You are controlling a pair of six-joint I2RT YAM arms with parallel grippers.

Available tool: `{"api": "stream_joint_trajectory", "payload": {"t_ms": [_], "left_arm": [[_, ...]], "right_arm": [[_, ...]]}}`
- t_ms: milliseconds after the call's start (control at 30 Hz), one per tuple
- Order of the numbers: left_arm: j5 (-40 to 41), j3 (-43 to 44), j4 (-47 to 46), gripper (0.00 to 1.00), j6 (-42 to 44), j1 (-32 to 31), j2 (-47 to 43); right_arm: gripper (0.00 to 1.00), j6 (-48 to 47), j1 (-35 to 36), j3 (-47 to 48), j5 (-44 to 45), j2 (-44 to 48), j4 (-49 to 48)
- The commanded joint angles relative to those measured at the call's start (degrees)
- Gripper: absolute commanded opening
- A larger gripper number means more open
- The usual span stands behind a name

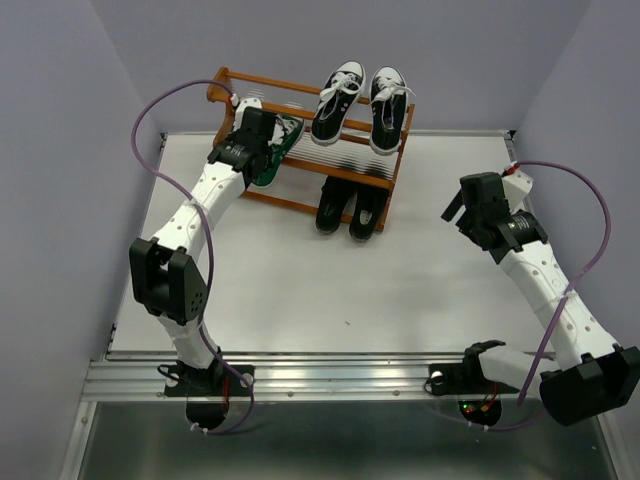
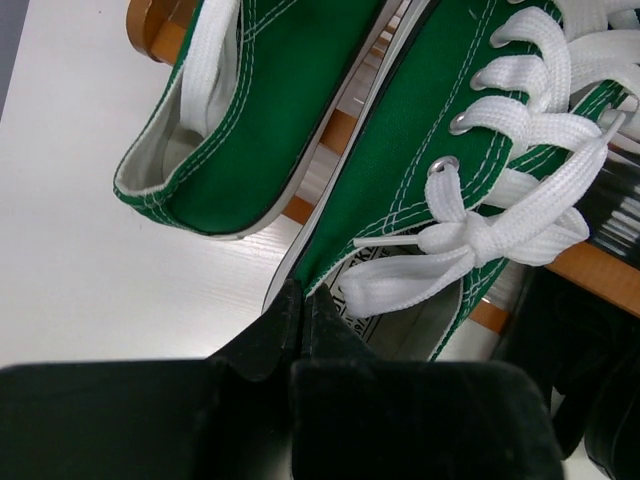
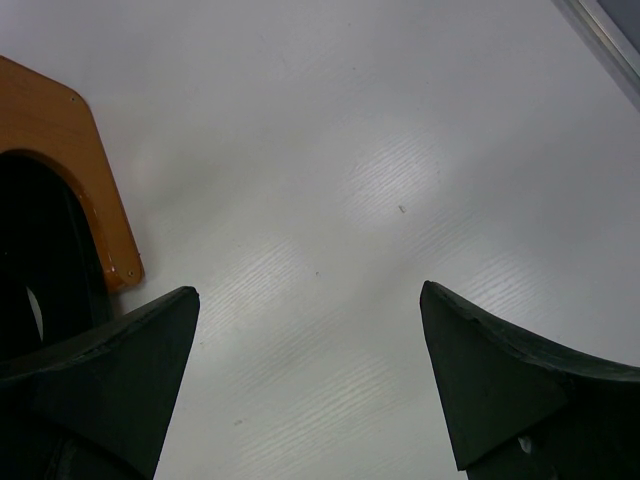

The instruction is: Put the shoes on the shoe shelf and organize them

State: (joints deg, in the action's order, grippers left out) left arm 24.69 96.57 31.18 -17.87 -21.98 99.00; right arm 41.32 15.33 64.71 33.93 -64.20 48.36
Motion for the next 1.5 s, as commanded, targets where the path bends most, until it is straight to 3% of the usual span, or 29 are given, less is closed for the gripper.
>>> {"api": "stream_joint_trajectory", "payload": {"t_ms": [0, 300, 333, 367, 433, 533, 967, 1167, 1467], "left_arm": [[0.36, 5.28, -8.68, 0.00, 1.96, 0.88, -0.83], [-3.50, 4.85, -10.00, 0.00, 1.61, 2.64, 1.10], [-3.85, 5.29, -8.78, 0.16, 0.83, 2.82, 2.24], [-4.21, 5.29, -8.59, 0.16, 0.82, 2.73, 2.34], [-4.82, 4.42, -8.94, 0.37, 0.73, 2.82, 1.99], [-5.53, 3.62, -9.47, 0.50, 0.73, 2.73, 1.02], [-5.35, 0.55, -5.69, 0.52, 2.40, 2.73, -8.02], [-5.35, -6.13, -4.81, 0.52, 3.45, 2.64, -18.74], [-16.24, -18.60, -9.91, 0.53, 7.23, 2.73, -37.03]], "right_arm": [[0.97, -0.28, -0.48, 2.18, 0.34, 1.36, -1.43], [0.97, 0.08, -0.48, 2.62, -0.36, 0.66, -1.42], [0.97, 0.16, -0.48, 2.62, -0.45, 0.83, -1.34], [0.97, 0.16, -0.48, 2.62, -0.45, 0.92, -1.34], [0.97, 0.16, -0.48, 2.44, -0.36, 1.19, -1.16], [0.97, 0.34, -0.48, 2.18, -0.36, 1.45, -1.07], [0.98, 0.87, -0.48, 1.74, -1.85, 0.84, -1.51], [1.00, 1.83, -0.48, 0.33, -5.89, 0.48, -3.44], [1.00, -0.63, -0.48, -0.37, -7.14, -1.18, -4.95]]}}
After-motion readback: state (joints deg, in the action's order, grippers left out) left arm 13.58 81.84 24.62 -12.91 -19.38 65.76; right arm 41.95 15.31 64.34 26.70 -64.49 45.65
